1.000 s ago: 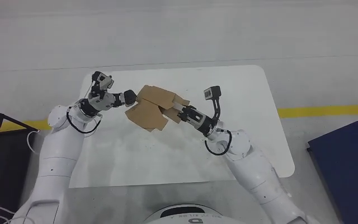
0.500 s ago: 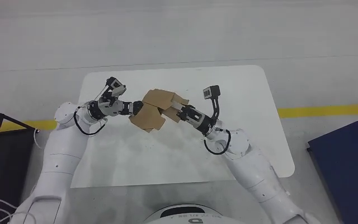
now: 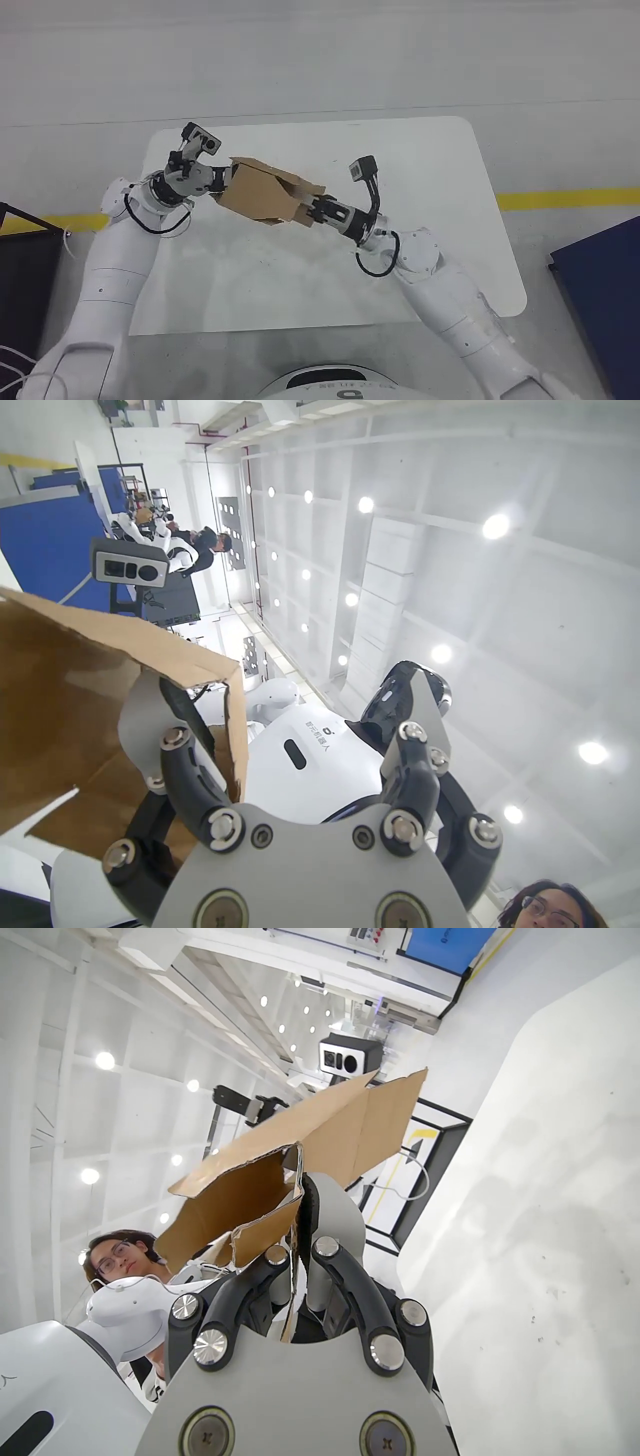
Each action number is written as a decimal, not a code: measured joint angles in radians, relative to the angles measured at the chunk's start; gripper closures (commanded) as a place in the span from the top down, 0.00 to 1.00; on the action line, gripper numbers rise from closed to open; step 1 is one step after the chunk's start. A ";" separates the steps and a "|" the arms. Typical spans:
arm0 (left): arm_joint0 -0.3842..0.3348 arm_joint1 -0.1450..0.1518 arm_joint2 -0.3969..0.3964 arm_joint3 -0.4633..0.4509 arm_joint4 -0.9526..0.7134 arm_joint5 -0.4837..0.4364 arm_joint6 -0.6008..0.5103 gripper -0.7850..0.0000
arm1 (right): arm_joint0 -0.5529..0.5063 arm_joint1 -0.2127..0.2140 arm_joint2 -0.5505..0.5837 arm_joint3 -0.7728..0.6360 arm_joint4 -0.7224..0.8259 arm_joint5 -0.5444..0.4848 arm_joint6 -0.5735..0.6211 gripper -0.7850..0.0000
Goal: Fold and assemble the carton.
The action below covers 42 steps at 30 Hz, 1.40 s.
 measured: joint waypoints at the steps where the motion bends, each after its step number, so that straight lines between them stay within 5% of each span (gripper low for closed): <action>1: -0.001 0.000 0.001 -0.001 0.001 -0.003 -0.004 1.00 | 0.001 0.000 -0.002 0.003 -0.002 0.007 0.005 0.00; 13: 0.017 0.027 0.054 -0.081 0.187 -0.084 -0.008 1.00 | -0.010 0.002 -0.004 0.024 0.032 0.023 0.021 0.00; 17: 0.029 0.043 0.067 -0.128 0.166 -0.092 -0.008 0.48 | -0.018 0.004 0.000 0.022 0.048 0.027 0.028 0.00; 23: 0.040 0.077 0.086 -0.162 0.123 -0.091 -0.008 0.35 | -0.029 0.006 0.010 0.020 0.121 0.024 0.061 0.00; 24: 0.040 0.081 0.089 -0.166 0.119 -0.098 -0.008 0.18 | -0.030 0.007 0.011 0.021 0.130 0.026 0.065 0.00; 26: 0.040 0.090 0.097 -0.177 0.098 -0.127 -0.008 0.03 | -0.032 0.007 0.013 0.024 0.147 0.028 0.074 0.00; 36: 0.006 0.123 0.133 -0.131 0.127 -0.208 -0.008 0.00 | -0.047 0.010 0.011 0.002 0.125 0.030 0.065 0.00; 37: 0.003 0.124 0.136 -0.126 0.121 -0.213 -0.008 0.00 | -0.050 0.011 0.011 -0.004 0.121 0.032 0.063 0.06; 38: -0.001 0.124 0.140 -0.119 0.107 -0.220 -0.008 0.00 | -0.054 0.011 0.011 -0.012 0.117 0.033 0.060 0.38; 39: -0.002 0.124 0.142 -0.114 0.092 -0.224 -0.008 0.00 | -0.058 0.012 0.012 -0.017 0.115 0.034 0.059 1.00; 42: -0.006 0.120 0.149 -0.090 0.034 -0.225 -0.008 0.00 | -0.071 0.014 0.016 -0.034 0.114 0.031 0.050 1.00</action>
